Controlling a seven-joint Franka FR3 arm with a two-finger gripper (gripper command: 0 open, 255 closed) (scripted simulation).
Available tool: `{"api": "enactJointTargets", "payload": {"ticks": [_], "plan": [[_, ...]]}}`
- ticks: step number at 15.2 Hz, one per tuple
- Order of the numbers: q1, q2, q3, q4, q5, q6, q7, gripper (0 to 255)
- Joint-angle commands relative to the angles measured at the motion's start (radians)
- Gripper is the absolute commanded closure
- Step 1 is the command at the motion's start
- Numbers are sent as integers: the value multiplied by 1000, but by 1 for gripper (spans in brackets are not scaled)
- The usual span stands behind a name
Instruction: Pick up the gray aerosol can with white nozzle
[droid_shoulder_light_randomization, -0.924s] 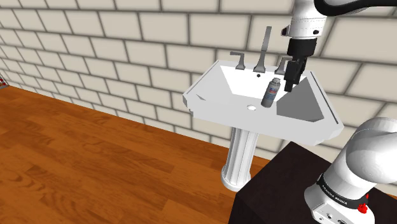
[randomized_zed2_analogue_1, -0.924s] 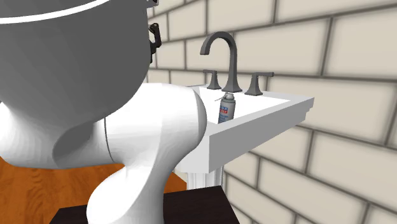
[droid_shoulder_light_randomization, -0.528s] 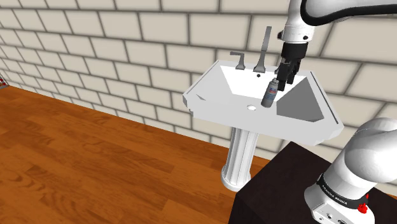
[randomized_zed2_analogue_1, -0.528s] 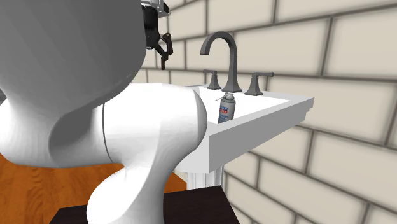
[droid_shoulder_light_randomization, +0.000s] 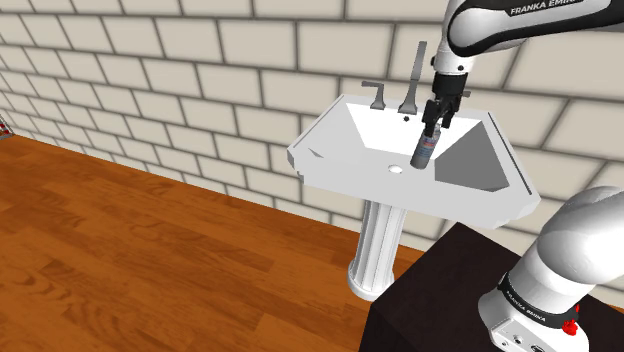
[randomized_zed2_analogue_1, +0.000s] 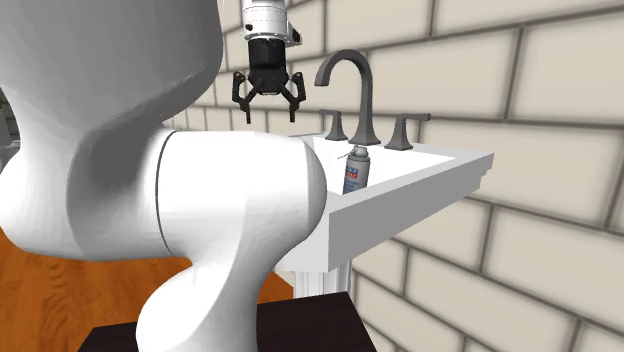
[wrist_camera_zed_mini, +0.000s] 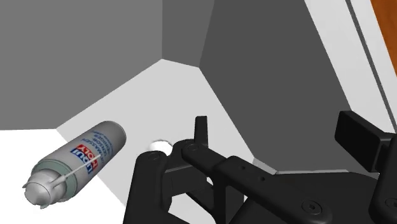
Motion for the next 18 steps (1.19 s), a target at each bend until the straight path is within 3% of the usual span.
{"api": "enactJointTargets", "payload": {"ticks": [1,10,18], "plan": [[-19,47,-27,11,-17,51,-11,0],[-79,298,-128,149,-32,228,-42,0],[-133,534,-207,332,21,333,-89,0]]}}
